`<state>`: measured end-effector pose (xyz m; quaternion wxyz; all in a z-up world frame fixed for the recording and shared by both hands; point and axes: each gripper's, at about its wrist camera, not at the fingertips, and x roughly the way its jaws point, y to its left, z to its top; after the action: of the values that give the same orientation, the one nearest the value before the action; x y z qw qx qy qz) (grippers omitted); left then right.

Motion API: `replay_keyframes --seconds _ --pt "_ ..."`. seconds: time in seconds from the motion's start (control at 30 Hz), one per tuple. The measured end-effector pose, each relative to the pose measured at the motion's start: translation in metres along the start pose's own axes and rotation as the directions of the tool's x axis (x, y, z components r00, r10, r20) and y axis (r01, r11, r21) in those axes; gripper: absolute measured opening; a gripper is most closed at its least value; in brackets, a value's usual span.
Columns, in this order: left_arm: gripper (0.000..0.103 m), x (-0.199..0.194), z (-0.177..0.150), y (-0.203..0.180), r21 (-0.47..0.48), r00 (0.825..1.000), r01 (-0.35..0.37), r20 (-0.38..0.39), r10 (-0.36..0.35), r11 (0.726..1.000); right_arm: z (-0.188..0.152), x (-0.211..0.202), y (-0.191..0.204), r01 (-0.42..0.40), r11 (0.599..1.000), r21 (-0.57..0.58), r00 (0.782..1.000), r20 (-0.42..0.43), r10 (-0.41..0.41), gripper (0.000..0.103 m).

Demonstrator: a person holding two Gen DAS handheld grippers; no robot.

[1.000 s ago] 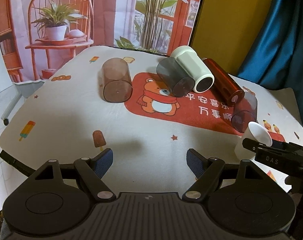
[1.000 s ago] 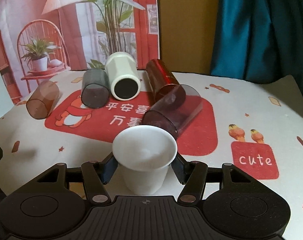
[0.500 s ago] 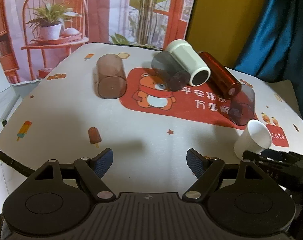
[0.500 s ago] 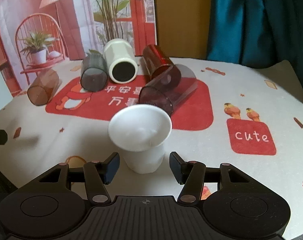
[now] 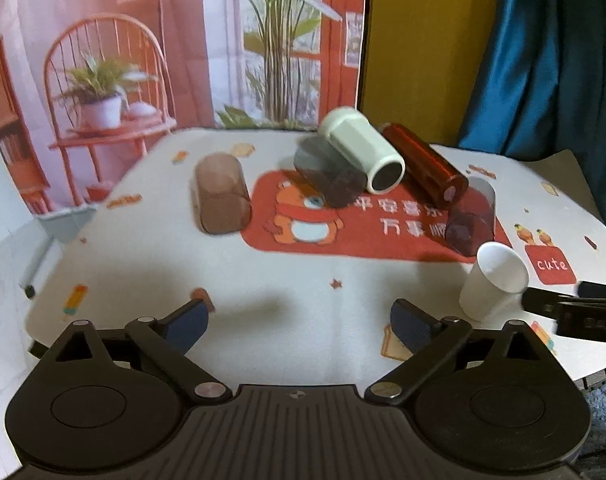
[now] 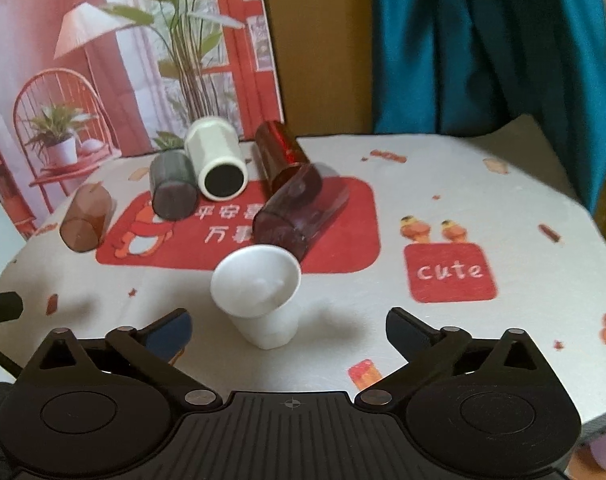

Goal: Flip cup upright

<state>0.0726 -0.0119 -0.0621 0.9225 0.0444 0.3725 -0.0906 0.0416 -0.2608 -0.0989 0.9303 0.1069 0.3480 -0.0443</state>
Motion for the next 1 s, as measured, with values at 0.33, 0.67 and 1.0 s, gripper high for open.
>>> replay_keyframes --seconds 0.33,0.67,1.0 --pt "0.103 -0.05 0.01 0.001 0.058 0.995 -0.048 0.091 0.042 0.997 0.011 -0.075 0.001 -0.036 0.999 -0.007 0.996 0.081 0.036 0.103" --pt "0.103 -0.08 0.008 -0.006 0.106 0.989 -0.02 0.15 0.004 0.994 -0.005 -0.098 0.026 -0.042 0.998 -0.052 0.995 0.091 0.047 0.103" --pt "0.103 -0.075 -0.019 -0.002 0.098 0.995 -0.014 0.095 0.004 0.995 -0.012 -0.091 0.028 -0.033 0.999 -0.043 0.998 0.054 0.035 0.103"
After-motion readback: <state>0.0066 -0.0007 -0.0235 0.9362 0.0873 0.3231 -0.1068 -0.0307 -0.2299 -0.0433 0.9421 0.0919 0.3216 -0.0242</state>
